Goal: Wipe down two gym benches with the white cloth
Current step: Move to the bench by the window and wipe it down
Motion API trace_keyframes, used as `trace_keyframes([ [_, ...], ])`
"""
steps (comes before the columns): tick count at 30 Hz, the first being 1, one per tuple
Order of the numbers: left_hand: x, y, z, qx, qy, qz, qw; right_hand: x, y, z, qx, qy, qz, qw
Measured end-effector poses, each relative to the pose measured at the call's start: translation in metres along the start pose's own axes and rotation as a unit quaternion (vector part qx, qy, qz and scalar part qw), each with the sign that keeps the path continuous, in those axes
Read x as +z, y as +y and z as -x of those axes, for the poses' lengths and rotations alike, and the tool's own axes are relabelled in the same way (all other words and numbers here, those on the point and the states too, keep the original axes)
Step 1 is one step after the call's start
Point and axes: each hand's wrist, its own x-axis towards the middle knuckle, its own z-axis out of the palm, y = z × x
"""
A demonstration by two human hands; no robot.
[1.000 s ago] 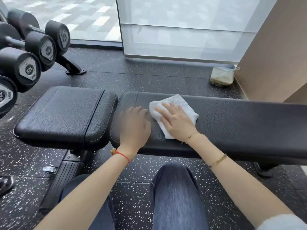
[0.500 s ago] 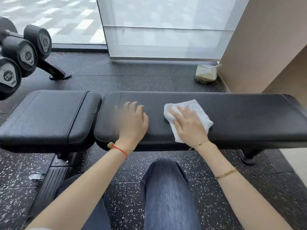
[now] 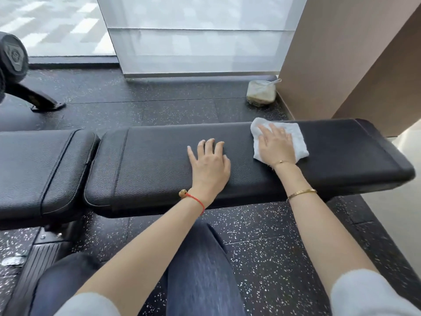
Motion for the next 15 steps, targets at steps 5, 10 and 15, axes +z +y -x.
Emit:
trace_keyframes([
  [5,0.006,0.000,-0.002,-0.002,0.020,-0.027,0.999,0.006,0.014,0.047,-0.137,-0.021,-0.004,0.990],
  [10,0.009,0.000,-0.001,0.001,0.037,-0.038,0.999,-0.016,0.092,0.043,-0.047,0.008,-0.001,0.999],
  [15,0.011,0.002,-0.001,-0.001,0.051,-0.050,0.997,-0.039,0.118,0.002,0.085,0.040,0.036,0.995],
])
